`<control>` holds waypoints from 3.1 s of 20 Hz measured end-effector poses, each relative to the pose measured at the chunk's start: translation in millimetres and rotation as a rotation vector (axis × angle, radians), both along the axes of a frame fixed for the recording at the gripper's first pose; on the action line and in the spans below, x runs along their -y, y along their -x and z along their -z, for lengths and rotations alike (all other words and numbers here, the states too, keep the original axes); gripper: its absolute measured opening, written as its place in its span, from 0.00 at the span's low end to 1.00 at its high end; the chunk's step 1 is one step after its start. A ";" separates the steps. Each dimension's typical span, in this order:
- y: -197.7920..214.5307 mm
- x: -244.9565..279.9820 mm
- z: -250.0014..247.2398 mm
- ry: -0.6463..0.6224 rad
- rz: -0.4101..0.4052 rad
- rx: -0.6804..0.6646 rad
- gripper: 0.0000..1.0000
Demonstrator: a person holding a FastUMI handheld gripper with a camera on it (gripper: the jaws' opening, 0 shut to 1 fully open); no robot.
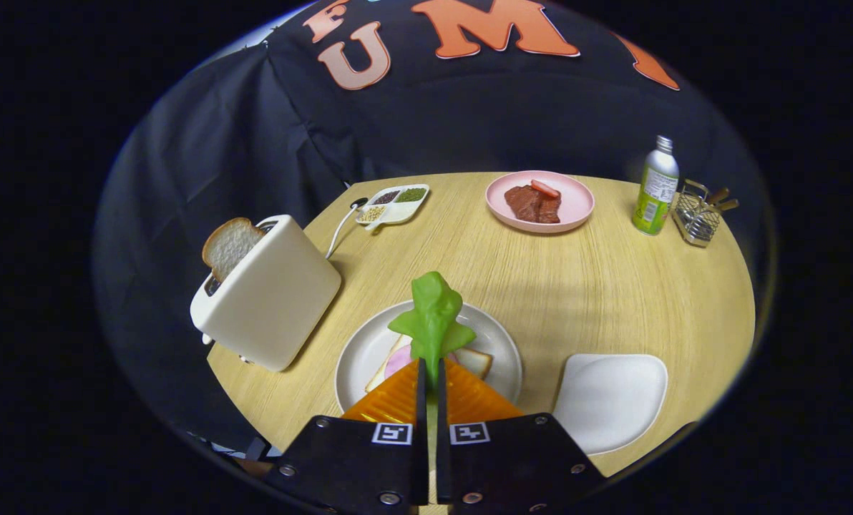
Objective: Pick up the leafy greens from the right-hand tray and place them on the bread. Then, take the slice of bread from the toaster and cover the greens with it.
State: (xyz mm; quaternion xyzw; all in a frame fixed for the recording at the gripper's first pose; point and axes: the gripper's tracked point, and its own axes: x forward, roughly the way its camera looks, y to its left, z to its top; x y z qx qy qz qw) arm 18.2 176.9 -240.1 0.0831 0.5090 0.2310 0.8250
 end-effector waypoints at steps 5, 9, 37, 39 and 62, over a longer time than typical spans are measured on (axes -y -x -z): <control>-6.9 -5.0 26.5 0.057 0.002 -0.011 0.07; -3.5 -9.4 34.3 0.066 -0.016 -0.024 0.16; -37.6 -83.5 -74.2 0.032 0.034 0.022 0.95; -34.6 -107.6 -92.5 0.015 0.006 0.017 0.95; -57.3 -278.6 -104.3 0.028 -0.054 -0.092 0.71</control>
